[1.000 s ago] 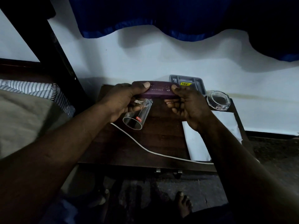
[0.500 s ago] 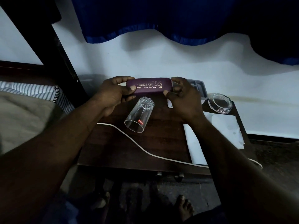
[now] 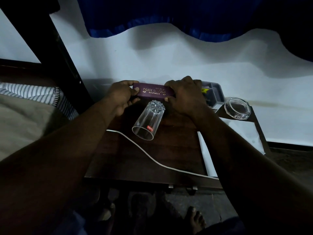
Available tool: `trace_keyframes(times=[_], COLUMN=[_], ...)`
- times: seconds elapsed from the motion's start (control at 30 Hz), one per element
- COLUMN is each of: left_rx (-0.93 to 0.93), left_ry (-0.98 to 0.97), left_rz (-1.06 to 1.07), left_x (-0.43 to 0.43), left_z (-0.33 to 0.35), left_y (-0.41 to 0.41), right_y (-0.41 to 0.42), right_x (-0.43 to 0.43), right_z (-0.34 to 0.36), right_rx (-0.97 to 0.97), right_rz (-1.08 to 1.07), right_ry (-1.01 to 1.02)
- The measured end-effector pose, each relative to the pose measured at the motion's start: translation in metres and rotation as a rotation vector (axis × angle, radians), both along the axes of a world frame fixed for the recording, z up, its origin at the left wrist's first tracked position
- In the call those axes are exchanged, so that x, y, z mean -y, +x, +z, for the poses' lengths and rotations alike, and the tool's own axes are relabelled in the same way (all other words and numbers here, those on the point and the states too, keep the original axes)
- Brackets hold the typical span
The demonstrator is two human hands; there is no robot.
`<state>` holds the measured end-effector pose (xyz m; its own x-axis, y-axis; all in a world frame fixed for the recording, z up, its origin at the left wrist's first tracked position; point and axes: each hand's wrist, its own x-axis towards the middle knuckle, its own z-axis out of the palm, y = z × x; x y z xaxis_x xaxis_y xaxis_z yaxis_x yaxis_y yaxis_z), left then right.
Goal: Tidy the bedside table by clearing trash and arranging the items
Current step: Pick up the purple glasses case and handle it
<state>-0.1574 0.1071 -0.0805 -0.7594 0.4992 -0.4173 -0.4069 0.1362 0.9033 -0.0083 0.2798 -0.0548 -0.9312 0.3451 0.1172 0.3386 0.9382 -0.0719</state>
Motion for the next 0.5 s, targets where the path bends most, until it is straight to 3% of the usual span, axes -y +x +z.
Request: trace_keyframes(times=[0.3,0.5], left_rx=[-0.079,-0.475], left_ry=[-0.090,-0.351], left_rz=[-0.019,0.004], left_x=[-0.021,-0.022], left_z=[-0.025,-0.039], left_y=[0.003,-0.002], right_y=[-0.022,-0.022], right_x=[-0.003,0.001], right_z=[-0.009,-0.011], right_rx=[0.206,0.217], right_rz=[-0.051,-0.133], right_ry=[0.170,0.244])
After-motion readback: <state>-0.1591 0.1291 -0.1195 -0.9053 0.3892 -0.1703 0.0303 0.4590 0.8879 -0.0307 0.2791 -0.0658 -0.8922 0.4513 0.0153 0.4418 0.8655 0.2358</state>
